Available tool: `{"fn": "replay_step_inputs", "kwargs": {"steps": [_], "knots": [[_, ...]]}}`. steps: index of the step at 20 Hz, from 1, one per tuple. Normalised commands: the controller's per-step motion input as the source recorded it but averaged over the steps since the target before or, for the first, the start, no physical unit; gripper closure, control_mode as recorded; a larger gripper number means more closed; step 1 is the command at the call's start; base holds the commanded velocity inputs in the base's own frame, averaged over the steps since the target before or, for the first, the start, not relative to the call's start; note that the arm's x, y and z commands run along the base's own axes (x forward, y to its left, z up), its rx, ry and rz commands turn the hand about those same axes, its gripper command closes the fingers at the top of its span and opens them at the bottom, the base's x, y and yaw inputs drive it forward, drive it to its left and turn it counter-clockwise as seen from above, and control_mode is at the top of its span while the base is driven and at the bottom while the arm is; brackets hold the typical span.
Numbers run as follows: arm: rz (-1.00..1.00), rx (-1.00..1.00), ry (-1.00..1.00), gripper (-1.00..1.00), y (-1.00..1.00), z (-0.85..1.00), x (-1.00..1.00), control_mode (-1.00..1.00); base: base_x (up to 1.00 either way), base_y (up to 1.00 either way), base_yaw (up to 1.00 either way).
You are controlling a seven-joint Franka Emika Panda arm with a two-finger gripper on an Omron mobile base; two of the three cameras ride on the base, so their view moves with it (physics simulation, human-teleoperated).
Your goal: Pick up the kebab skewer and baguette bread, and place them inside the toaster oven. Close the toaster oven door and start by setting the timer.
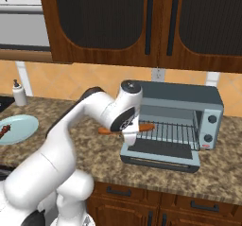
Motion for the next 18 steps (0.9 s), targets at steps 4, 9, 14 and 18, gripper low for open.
{"fn": "replay_step_inputs", "kwargs": {"steps": [4, 9, 14, 18], "knots": [[0.0, 0.04, -0.03, 1.0, -1.0, 0.02, 0.16, -1.0, 0.0, 0.0, 0.0], [-0.03, 0.13, -0.04, 1.0, -0.44, 0.0, 0.34, -1.0, 0.0, 0.0, 0.0], [-0.04, 0.12, -0.03, 1.0, -0.28, -0.08, 0.27, -1.0, 0.0, 0.0, 0.0], [-0.1, 0.0, -0.01, 1.0, -0.07, -0.19, 0.42, -1.0, 0.0, 0.0, 0.0]]}}
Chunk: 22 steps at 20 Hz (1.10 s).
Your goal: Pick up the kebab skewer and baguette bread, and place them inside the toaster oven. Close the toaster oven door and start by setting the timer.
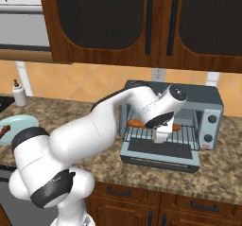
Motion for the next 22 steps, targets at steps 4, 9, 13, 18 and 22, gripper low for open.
{"fn": "replay_step_inputs", "kwargs": {"steps": [4, 9, 13, 18, 22], "knots": [[-0.17, 0.0, -0.07, 1.0, 0.01, -0.29, 0.18, -1.0, 0.0, 0.0, 0.0], [-0.11, 0.0, -0.16, 1.0, -0.01, -0.25, 0.23, -1.0, 0.0, 0.0, 0.0], [-0.06, 0.0, -0.15, 1.0, -0.03, -0.24, 0.39, -1.0, 0.0, 0.0, 0.0], [0.0, 0.0, -0.09, 1.0, -0.13, -0.01, 0.41, -1.0, 0.0, 0.0, 0.0], [0.0, -0.01, -0.02, 1.0, -0.24, 0.0, 0.26, -1.0, 0.0, 0.0, 0.0]]}}
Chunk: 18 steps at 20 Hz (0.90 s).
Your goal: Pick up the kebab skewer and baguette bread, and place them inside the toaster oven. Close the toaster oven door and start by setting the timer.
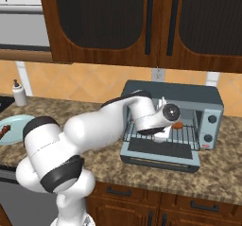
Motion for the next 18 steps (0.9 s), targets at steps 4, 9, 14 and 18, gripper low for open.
{"fn": "replay_step_inputs", "kwargs": {"steps": [4, 9, 14, 18], "knots": [[0.0, 0.0, -0.01, 1.0, -0.39, 0.0, 0.18, -1.0, 0.0, 0.0, 0.0], [0.0, 0.0, -0.01, 1.0, -0.15, 0.0, 0.02, -1.0, 0.0, 0.0, 0.0], [0.0, -0.01, -0.03, 1.0, -0.15, -0.19, 0.0, -1.0, 0.0, 0.0, 0.0], [0.0, 0.0, -0.01, 1.0, -0.14, -0.23, 0.0, -1.0, 0.0, 0.0, 0.0]]}}
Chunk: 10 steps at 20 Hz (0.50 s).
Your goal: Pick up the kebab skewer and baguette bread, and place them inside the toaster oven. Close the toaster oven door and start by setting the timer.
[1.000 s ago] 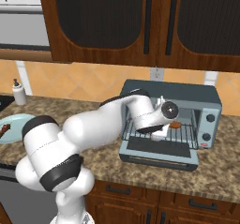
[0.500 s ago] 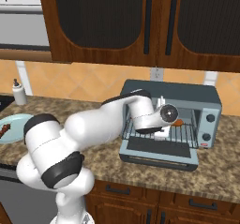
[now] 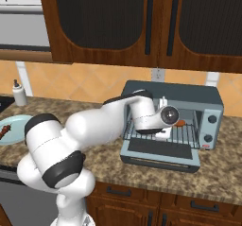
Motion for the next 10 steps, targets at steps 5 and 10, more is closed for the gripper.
{"fn": "replay_step_inputs", "kwargs": {"steps": [5, 10], "knots": [[0.0, -0.02, 0.0, -1.0, -0.06, -0.32, 0.0, -1.0, 0.0, 0.0, 0.0], [0.0, -0.03, 0.0, -1.0, -0.22, -0.22, -0.16, -1.0, 0.0, 0.0, 0.0]]}}
